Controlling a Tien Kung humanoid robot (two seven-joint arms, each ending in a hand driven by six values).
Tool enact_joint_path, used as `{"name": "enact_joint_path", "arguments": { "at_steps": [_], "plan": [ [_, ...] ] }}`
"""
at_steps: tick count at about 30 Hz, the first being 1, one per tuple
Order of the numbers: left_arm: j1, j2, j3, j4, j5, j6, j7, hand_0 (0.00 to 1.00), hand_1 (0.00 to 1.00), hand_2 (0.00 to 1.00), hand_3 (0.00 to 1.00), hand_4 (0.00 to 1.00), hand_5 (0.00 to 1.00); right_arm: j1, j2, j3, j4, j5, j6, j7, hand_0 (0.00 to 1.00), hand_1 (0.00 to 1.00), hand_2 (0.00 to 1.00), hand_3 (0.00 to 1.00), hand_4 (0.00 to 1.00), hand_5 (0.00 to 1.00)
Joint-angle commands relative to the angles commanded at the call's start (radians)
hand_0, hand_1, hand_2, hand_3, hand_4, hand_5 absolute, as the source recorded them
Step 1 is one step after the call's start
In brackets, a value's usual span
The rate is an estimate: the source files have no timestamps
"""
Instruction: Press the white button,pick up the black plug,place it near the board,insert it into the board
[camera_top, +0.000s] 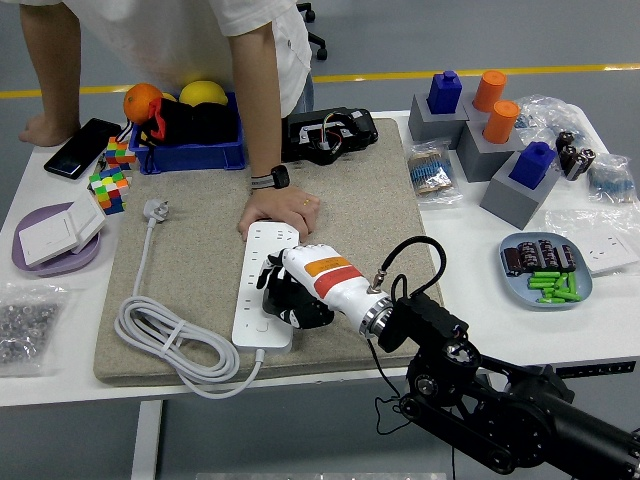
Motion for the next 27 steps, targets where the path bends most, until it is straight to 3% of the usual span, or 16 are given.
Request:
{"name": "enact_joint_path", "arguments": {
  "at_steps": [22, 27],
  "plan": [
    [0.004, 0.001, -0.013, 0.000, 0.013, -0.001, 0.004, 0.649, 0.637, 0.626, 0.670, 0.502, 0.087, 0.056, 0.000, -0.011, -0.004, 0.014, -0.013, 0.029, 0.382, 0.443, 0.488, 0.512, 0.832, 0.002],
    [0.003, 0.000, -0.009, 0.000, 0.009, 0.000, 0.002, 0.649, 0.637, 0.625, 0.669, 0.500, 0.085, 0.047, 0.000, 0.022, 0.027, 0.019, -0.019, 0.038, 0.382, 0.442, 0.488, 0.511, 0.833, 0.002]
  ]
}}
